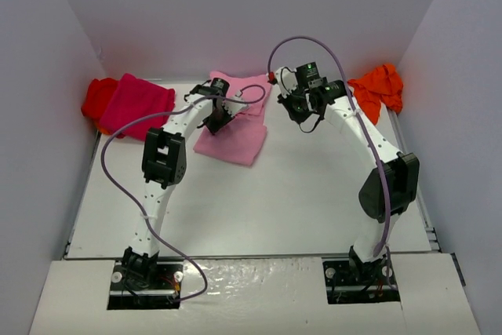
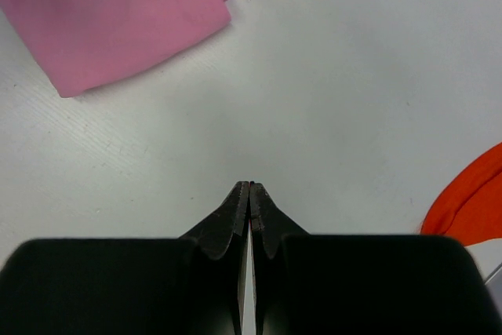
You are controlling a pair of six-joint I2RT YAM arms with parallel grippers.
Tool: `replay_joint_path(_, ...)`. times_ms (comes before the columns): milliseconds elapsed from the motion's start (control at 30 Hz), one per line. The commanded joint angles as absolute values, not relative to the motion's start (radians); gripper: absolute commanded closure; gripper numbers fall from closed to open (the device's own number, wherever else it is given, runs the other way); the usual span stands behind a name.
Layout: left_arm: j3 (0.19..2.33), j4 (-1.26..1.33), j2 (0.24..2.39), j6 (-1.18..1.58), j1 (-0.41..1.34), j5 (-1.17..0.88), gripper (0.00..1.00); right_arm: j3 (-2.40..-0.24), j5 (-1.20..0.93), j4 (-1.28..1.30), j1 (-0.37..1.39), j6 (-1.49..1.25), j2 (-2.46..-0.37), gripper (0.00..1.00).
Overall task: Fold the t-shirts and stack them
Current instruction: Grab one side of the 2/3 rectangular tshirt with left arm
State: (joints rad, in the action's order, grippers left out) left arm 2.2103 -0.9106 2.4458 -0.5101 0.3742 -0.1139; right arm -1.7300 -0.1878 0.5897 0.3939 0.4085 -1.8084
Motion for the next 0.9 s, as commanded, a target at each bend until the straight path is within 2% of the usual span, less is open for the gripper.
replay_joint_path(0, 2.151, -1.086, 2.444, -0.571, 0.414, -0.155, 0.86, -1.715, -0.217, 0.574, 0.396, 0.392, -1.759, 1.0)
replay_joint_path(267, 1.939, -1.193, 2.401, -0.588, 0.487, -0.207, 0.98, -1.654, -0.245, 0.574, 0.403, 0.403, -1.757, 1.0)
replay_joint_path(433, 1.717, -1.129, 2.276, -0.546, 0.55, -0.303, 0.98, -1.599, -0.253, 0.572, 0.405, 0.414, -1.753, 1.0)
replay_joint_path(600, 1.607, -1.015, 2.157, -0.479, 0.597, -0.333, 0.96, -1.574, -0.25, 0.571, 0.408, 0.419, -1.752, 1.0)
replay_joint_path(667, 1.588, -0.968, 2.103, -0.448, 0.611, -0.318, 0.9, -1.569, -0.24, 0.57, 0.406, 0.421, -1.745, 0.98)
replay_joint_path(767, 1.575, -0.881, 2.004, -0.413, 0.618, -0.236, 0.73, -1.574, -0.211, 0.569, 0.404, 0.429, -1.734, 0.85)
replay_joint_path(800, 1.565, -0.849, 1.959, -0.408, 0.62, -0.205, 0.62, -1.579, -0.201, 0.569, 0.4, 0.433, -1.73, 0.8)
replay_joint_path(833, 1.551, -0.81, 1.9, -0.404, 0.621, -0.17, 0.45, -1.588, -0.191, 0.568, 0.393, 0.436, -1.725, 0.74)
replay_joint_path(867, 1.548, -0.781, 1.863, -0.403, 0.627, -0.137, 0.41, -1.595, -0.183, 0.568, 0.391, 0.442, -1.722, 0.72)
